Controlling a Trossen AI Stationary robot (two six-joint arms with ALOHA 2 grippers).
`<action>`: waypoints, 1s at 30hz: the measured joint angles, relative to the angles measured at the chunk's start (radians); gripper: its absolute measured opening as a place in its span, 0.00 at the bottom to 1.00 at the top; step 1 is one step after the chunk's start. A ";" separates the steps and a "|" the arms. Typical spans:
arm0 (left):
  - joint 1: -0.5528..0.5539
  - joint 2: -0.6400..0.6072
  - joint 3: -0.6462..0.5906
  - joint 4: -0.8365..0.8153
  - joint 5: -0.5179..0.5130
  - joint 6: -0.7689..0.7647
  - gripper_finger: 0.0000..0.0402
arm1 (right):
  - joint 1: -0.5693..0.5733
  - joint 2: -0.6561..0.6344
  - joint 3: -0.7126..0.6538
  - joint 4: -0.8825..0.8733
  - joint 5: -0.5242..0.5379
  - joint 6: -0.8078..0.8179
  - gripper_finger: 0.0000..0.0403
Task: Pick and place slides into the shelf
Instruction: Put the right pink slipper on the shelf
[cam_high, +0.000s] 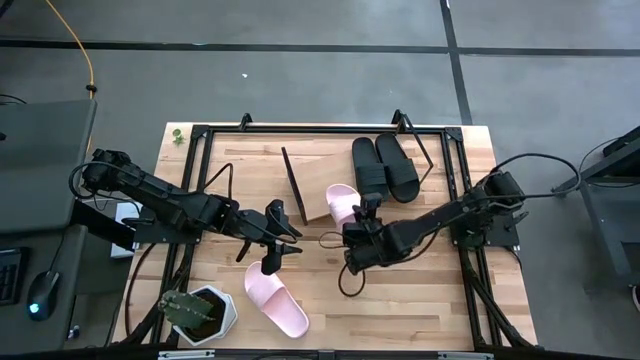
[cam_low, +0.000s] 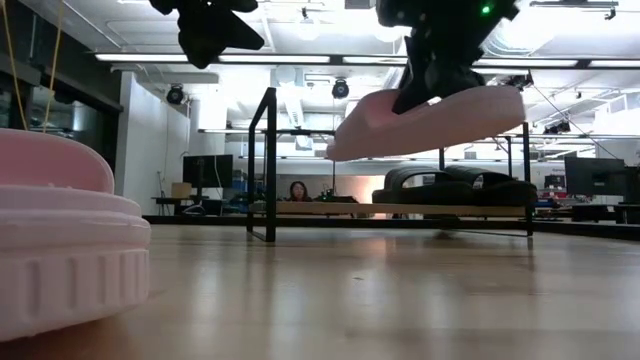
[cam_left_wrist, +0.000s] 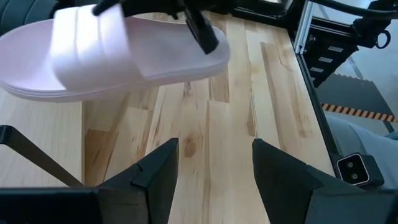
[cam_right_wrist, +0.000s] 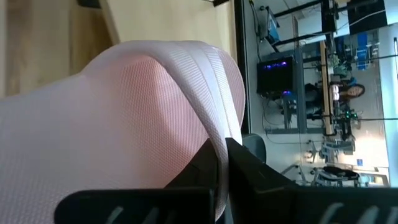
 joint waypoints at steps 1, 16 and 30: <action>0.000 0.000 0.000 0.000 0.000 0.000 0.47 | -0.009 0.000 0.000 0.005 0.000 -0.009 0.00; 0.000 0.000 0.000 -0.001 0.000 0.003 0.47 | -0.162 -0.076 -0.001 0.208 -0.113 -0.268 0.00; 0.000 0.000 0.000 0.000 0.000 0.007 0.47 | -0.261 -0.354 -0.118 0.419 -0.238 -0.434 0.00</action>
